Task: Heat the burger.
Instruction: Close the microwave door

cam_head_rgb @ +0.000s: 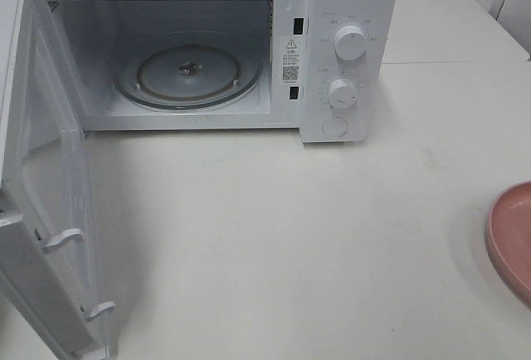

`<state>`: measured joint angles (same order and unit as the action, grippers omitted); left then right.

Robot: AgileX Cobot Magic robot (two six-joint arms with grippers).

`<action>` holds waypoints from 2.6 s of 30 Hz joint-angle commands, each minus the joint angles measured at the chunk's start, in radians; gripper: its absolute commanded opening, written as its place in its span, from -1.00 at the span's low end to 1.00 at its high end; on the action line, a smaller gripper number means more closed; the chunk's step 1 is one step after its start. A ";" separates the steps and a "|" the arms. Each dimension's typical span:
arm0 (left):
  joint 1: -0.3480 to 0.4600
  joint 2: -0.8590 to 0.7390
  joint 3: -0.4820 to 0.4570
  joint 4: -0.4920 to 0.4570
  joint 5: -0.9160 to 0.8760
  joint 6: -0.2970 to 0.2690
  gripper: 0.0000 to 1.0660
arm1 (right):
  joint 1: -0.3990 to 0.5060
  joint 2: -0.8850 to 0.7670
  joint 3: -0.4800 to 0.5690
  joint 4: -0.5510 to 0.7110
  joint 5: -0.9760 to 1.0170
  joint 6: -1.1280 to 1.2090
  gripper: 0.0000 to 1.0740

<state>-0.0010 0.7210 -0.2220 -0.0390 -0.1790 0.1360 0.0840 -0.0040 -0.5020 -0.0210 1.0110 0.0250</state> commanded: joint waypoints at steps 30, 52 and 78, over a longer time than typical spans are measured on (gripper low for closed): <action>-0.008 0.533 -0.001 0.746 -0.642 -0.567 -1.00 | -0.004 -0.026 0.001 -0.005 -0.011 -0.011 0.40; -0.307 0.813 -0.231 0.444 -0.674 -0.438 -1.00 | -0.004 -0.026 0.001 -0.005 -0.011 -0.011 0.40; -0.597 1.113 -0.639 0.098 -0.597 -0.281 -1.00 | -0.004 -0.026 0.001 -0.005 -0.011 -0.011 0.40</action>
<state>-0.5870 1.8220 -0.8360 0.0950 -0.7830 -0.1550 0.0840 -0.0040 -0.5020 -0.0210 1.0110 0.0250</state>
